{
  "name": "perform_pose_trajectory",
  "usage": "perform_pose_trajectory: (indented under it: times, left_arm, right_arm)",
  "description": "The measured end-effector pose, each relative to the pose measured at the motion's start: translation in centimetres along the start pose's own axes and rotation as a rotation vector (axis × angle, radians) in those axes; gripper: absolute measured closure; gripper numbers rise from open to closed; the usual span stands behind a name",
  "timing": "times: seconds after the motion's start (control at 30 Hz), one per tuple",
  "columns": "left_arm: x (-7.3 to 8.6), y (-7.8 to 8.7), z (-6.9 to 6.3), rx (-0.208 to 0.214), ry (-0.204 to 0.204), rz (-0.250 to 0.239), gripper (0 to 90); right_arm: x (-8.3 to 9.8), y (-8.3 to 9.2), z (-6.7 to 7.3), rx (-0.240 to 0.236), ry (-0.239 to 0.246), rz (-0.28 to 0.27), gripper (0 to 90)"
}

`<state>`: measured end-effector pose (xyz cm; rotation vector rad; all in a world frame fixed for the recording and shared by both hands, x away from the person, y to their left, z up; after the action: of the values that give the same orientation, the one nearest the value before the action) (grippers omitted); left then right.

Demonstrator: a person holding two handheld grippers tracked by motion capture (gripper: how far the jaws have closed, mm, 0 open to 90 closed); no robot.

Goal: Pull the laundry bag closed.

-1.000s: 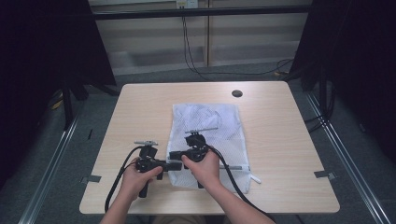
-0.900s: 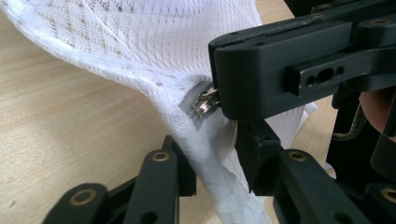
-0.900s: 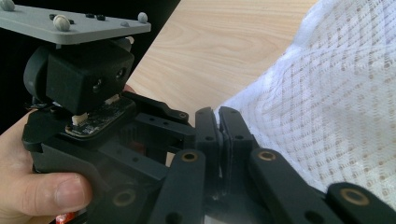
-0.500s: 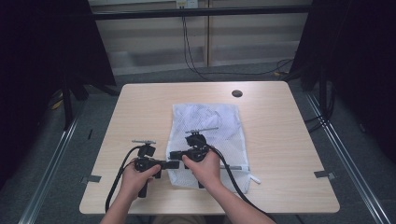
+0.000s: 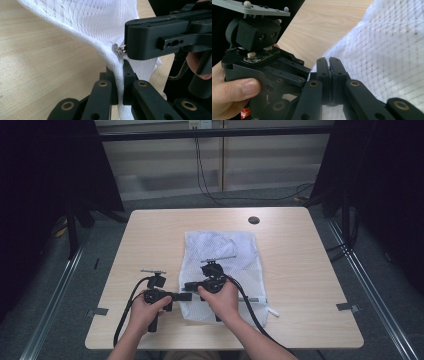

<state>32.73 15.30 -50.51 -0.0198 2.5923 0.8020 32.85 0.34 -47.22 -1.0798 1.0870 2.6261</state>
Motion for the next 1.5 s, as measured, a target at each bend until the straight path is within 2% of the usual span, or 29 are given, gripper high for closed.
perform_pose_trajectory:
  times: [0.1, 0.3, 0.4, 0.43, 0.6, 0.8, 1.13, 1.17, 1.43, 1.5]
  left_arm:
    - [0.0, 0.0, -0.1, 0.001, 0.011, -0.008, 88.3]
    - [0.0, 0.1, 0.0, -0.006, 0.002, -0.004, 88.3]
    - [0.0, 0.3, 0.0, -0.009, 0.015, -0.006, 88.3]
    - [-0.1, 0.4, 0.1, -0.010, 0.003, -0.002, 88.3]
    - [0.0, 0.4, 0.0, -0.009, 0.013, -0.001, 88.3]
    - [0.0, 0.4, 0.0, -0.018, 0.004, 0.005, 88.3]
    - [0.0, 0.3, -0.2, -0.011, 0.021, 0.002, 88.3]
    - [0.0, 0.3, -0.1, -0.021, 0.015, 0.001, 88.3]
    - [0.0, 0.3, -0.2, -0.019, 0.013, 0.002, 88.3]
    - [0.0, 0.4, 0.0, -0.024, 0.012, 0.003, 88.4]
  right_arm:
    - [0.1, 0.2, -0.3, 0.000, -0.017, 0.001, 87.1]
    - [0.2, 0.5, -0.7, -0.003, -0.017, 0.000, 87.1]
    - [0.3, 0.6, -0.8, 0.002, -0.017, -0.002, 87.1]
    - [0.3, 0.6, -0.9, 0.008, -0.019, 0.001, 87.1]
    - [0.4, 0.8, -1.1, -0.001, -0.026, -0.001, 87.1]
    - [0.5, 0.8, -1.2, -0.004, -0.027, 0.002, 87.1]
    - [0.7, 1.1, -1.6, -0.003, -0.041, 0.006, 87.0]
    - [0.7, 1.1, -1.6, -0.003, -0.040, 0.008, 87.1]
    - [0.9, 1.4, -1.8, -0.002, -0.029, 0.010, 87.1]
    - [0.9, 1.4, -2.0, 0.019, -0.014, 0.014, 87.1]
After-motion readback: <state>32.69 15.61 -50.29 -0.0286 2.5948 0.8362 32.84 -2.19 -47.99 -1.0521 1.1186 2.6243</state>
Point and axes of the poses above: each handheld gripper's, and its own axes: y roughly backward along the jaws, x roughly out of its underside, z roughly to its left, the point moved 4 cm from there along -y, roughly forward along the jaws, and after that the axes turned 8 degrees about y, right-handed, at the moved point
